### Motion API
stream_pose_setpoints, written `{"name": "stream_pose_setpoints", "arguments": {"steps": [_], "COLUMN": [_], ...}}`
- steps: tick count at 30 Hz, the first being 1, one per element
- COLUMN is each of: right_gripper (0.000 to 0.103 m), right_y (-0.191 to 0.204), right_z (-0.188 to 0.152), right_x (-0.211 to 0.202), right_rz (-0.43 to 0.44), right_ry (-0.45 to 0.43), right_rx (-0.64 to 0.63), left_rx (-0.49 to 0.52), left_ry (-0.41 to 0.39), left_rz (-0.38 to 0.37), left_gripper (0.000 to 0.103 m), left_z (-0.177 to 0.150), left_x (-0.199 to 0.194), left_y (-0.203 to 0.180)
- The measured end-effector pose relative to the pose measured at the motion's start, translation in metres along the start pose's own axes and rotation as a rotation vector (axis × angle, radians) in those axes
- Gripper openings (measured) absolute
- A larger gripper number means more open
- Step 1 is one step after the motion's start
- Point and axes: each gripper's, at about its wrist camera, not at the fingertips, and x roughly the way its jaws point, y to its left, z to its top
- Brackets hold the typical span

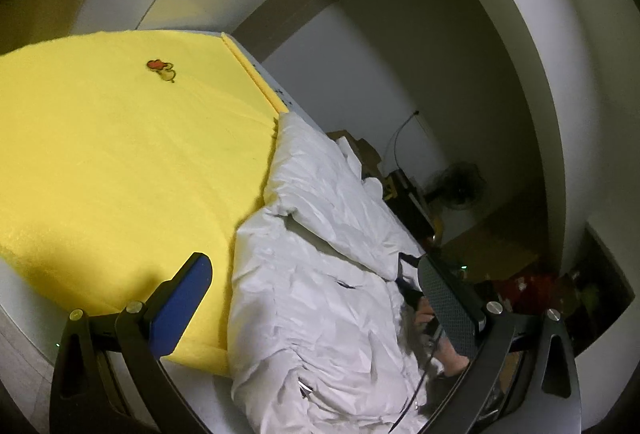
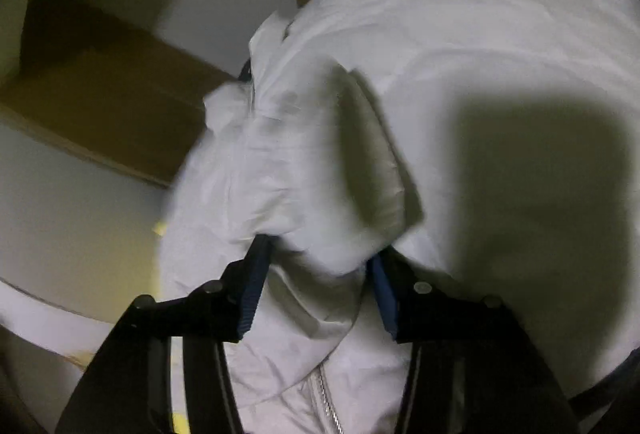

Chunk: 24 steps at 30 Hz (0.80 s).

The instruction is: Fold large clothes

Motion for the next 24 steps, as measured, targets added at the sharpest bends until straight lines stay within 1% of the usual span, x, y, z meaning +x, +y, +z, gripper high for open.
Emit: {"name": "stream_pose_setpoints", "arguments": {"steps": [2, 3, 4, 7, 9, 10, 11, 12, 13, 14, 16, 17, 18, 19, 21, 22, 23, 24], "right_gripper": [0.052, 0.056, 0.059, 0.061, 0.061, 0.061, 0.059, 0.042, 0.019, 0.012, 0.01, 0.01, 0.009, 0.009, 0.009, 0.009, 0.009, 0.015], "right_y": [0.0, 0.002, 0.005, 0.011, 0.014, 0.014, 0.016, 0.017, 0.02, 0.026, 0.035, 0.036, 0.033, 0.028, 0.012, 0.005, 0.003, 0.005], "right_z": [0.001, 0.0, 0.0, 0.005, 0.011, 0.018, 0.024, 0.024, 0.027, 0.032, 0.034, 0.036, 0.032, 0.033, 0.033, 0.035, 0.038, 0.039], "right_x": [-0.013, -0.02, -0.022, -0.006, 0.01, 0.018, 0.026, 0.027, 0.029, 0.029, 0.023, 0.023, 0.017, 0.022, 0.034, 0.048, 0.055, 0.055], "right_rz": [-0.035, -0.047, -0.06, -0.08, -0.072, -0.051, -0.024, -0.006, 0.002, 0.005, 0.039, 0.047, 0.041, 0.023, -0.037, -0.047, -0.033, -0.032], "right_ry": [-0.028, -0.045, -0.039, 0.031, 0.023, 0.02, 0.022, 0.018, 0.008, -0.015, -0.062, -0.083, -0.086, -0.073, -0.017, 0.035, 0.066, 0.079], "right_rx": [-0.009, -0.018, -0.035, -0.056, -0.032, -0.012, 0.005, 0.006, -0.004, -0.033, -0.07, -0.08, -0.076, -0.064, -0.029, -0.029, -0.048, -0.07], "left_rx": [0.009, 0.006, 0.002, -0.005, 0.012, 0.024, 0.04, 0.057, 0.071, 0.075, 0.075, 0.066, 0.06, 0.054, 0.048, 0.05, 0.058, 0.066], "left_ry": [0.002, 0.006, 0.011, 0.041, 0.045, 0.045, 0.044, 0.043, 0.042, 0.042, 0.041, 0.037, 0.035, 0.033, 0.035, 0.04, 0.051, 0.06], "left_rz": [0.01, 0.01, 0.008, -0.009, -0.019, -0.021, -0.021, -0.018, -0.009, -0.004, 0.008, 0.012, 0.013, 0.014, 0.016, 0.017, 0.024, 0.033], "left_gripper": [0.103, 0.103, 0.103, 0.103, 0.103, 0.103, 0.103, 0.103, 0.103, 0.103, 0.103, 0.103, 0.103, 0.103, 0.103, 0.103, 0.103, 0.103], "left_z": [-0.002, -0.002, -0.003, -0.005, -0.009, -0.011, -0.012, -0.014, -0.016, -0.016, -0.016, -0.016, -0.015, -0.015, -0.014, -0.014, -0.014, -0.014], "left_x": [0.003, 0.004, 0.007, 0.016, 0.016, 0.015, 0.013, 0.01, 0.008, 0.006, 0.003, 0.003, 0.003, 0.003, 0.007, 0.01, 0.015, 0.018], "left_y": [-0.004, -0.005, -0.006, -0.014, -0.023, -0.027, -0.031, -0.034, -0.036, -0.037, -0.036, -0.036, -0.035, -0.035, -0.038, -0.04, -0.045, -0.049]}}
